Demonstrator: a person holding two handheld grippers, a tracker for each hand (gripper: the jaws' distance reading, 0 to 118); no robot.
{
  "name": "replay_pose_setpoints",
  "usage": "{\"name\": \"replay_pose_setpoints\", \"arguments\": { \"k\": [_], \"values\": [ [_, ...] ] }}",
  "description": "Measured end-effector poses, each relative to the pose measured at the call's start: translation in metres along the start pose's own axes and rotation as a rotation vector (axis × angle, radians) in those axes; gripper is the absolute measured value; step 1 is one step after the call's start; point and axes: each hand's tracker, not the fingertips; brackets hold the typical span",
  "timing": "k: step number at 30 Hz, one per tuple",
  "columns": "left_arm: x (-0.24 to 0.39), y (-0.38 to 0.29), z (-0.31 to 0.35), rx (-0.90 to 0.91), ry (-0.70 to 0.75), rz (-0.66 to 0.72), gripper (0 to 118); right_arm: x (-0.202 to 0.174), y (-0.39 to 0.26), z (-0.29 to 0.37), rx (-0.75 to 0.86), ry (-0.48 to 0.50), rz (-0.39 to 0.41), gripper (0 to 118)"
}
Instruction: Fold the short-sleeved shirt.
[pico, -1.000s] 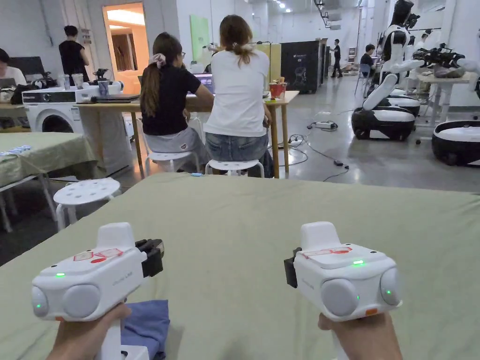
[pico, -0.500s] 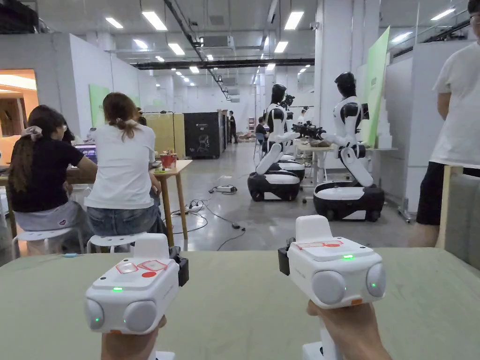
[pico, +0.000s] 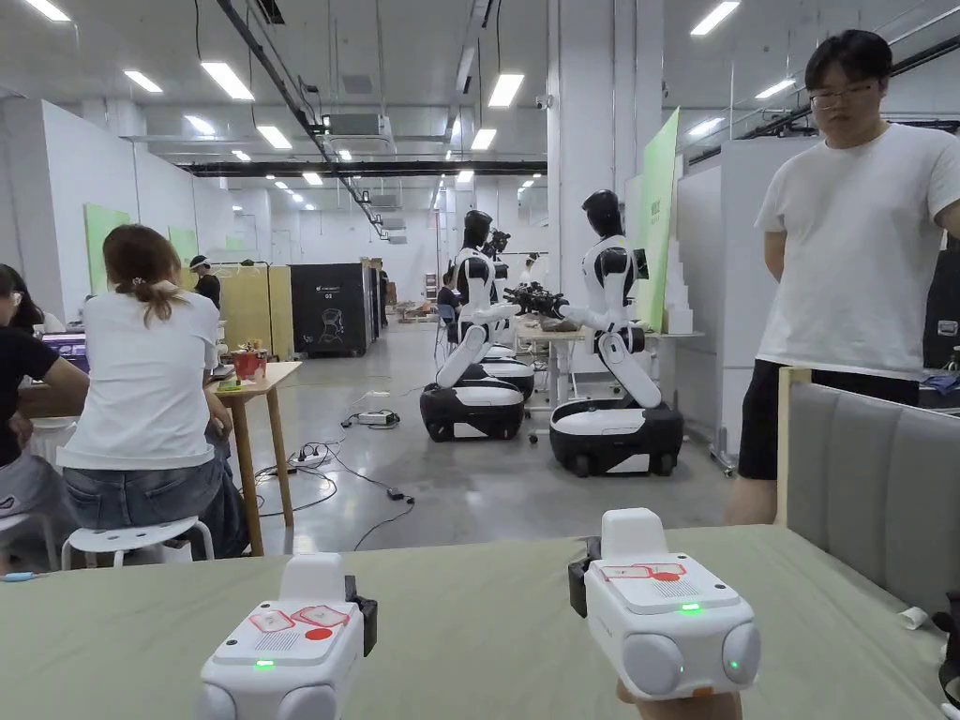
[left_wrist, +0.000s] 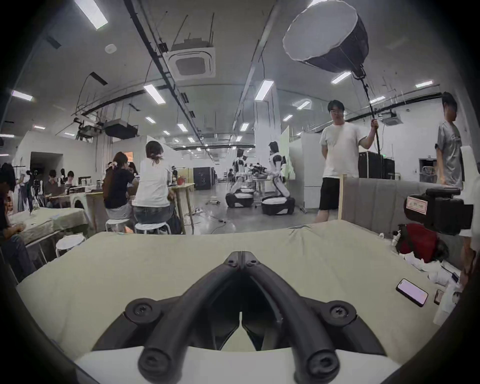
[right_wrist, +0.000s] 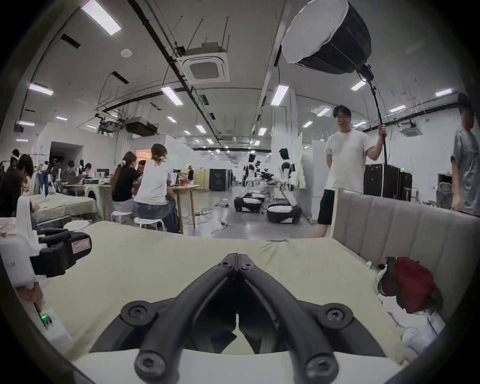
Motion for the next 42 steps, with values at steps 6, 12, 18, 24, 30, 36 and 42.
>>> {"name": "replay_pose_setpoints", "arguments": {
  "k": [6,12,18,24,30,36,42],
  "values": [
    [-0.01,0.003,0.001,-0.004,0.039,0.03,0,-0.002,0.001,0.001,0.001,0.001,-0.007,0],
    [-0.006,0.007,0.006,0.0,0.045,0.033,108,-0.001,-0.003,-0.001,-0.002,0.009,0.007,83],
    [0.002,0.003,0.004,0.017,0.068,-0.003,118,0.004,-0.007,-0.003,0.016,0.005,0.029,118],
    [0.0,0.001,0.001,0.0,0.063,0.005,118,0.017,-0.015,-0.009,0.017,0.003,-0.014,118],
    [-0.004,-0.001,-0.001,-0.001,0.077,-0.009,118,0.015,-0.017,-0.011,0.019,-0.01,-0.01,118],
    [-0.006,-0.002,0.0,-0.011,0.088,-0.009,118,0.015,-0.016,-0.012,0.024,-0.01,-0.01,118],
    [-0.005,-0.001,0.005,0.0,0.085,-0.017,118,0.008,-0.009,0.005,0.03,-0.007,0.001,118]
  ]
}}
